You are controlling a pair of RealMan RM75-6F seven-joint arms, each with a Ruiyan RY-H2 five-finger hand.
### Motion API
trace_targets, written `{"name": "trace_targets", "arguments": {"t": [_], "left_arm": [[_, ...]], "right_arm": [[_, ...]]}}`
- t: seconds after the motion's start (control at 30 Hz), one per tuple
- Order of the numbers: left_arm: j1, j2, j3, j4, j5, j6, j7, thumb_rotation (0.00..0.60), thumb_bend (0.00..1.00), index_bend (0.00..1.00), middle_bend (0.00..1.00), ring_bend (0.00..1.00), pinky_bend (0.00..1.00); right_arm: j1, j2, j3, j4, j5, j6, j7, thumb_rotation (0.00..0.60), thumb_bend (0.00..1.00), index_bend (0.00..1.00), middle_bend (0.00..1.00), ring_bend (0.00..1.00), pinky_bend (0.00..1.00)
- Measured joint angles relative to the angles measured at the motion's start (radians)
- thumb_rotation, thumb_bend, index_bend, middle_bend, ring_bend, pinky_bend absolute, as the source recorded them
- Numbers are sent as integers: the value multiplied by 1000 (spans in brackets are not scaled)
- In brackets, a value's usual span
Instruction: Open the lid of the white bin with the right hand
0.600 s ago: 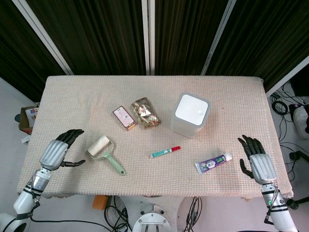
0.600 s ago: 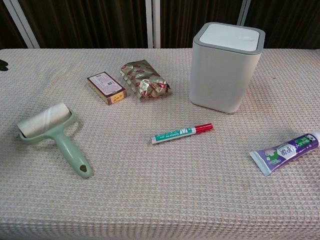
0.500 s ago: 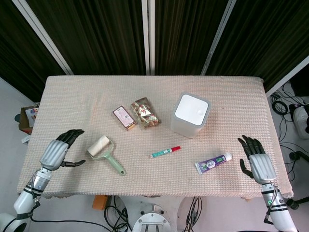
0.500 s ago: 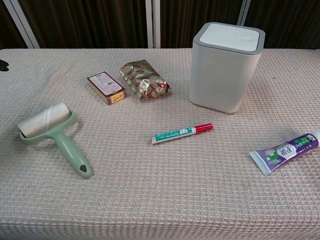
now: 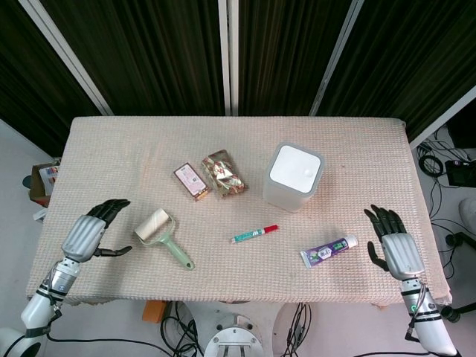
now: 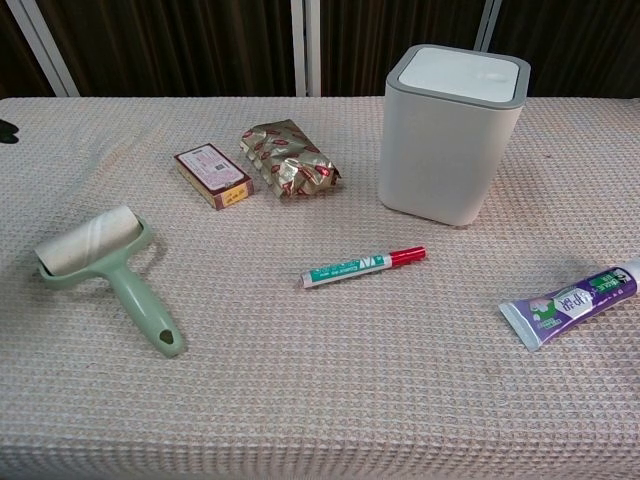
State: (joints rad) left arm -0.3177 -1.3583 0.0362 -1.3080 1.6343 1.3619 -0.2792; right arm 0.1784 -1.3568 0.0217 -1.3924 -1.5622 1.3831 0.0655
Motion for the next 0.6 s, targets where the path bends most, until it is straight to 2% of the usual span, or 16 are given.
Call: {"name": "trace_targets", "arguments": {"t": [0.13,0.3,0.37,0.47,0.53,0.6], "left_arm": [[-10,-2,2,-5,0,-20,6,460,126,123,118,109,225],[-18,-13,2,-2,1,-30,2,459,126,123,118,109,225],[-20,-14,2,1,0,-33,-2,461,126,123,118,109,224],[-21,-15,2,6,-4,-36,-9,461,126,123,118,109,225],[-20,-15,3,7,-5,-37,-15,462,126,123,118,109,225],[-20,-14,5,7,-4,-37,-21,463,126,123,118,109,225]], "right_arm": [[27,15,34,-53,-12,9,-60,600,435,0,0,0,0],[97,40,128,-173,-15,14,-174,600,432,0,17,0,0],[130,51,157,-208,-2,-8,-226,600,481,0,65,0,0],[167,65,182,-240,30,-59,-320,600,664,0,182,0,0],[192,73,195,-263,57,-97,-389,600,733,0,249,0,0],[224,81,208,-296,105,-152,-471,600,758,0,272,0,0]]}}
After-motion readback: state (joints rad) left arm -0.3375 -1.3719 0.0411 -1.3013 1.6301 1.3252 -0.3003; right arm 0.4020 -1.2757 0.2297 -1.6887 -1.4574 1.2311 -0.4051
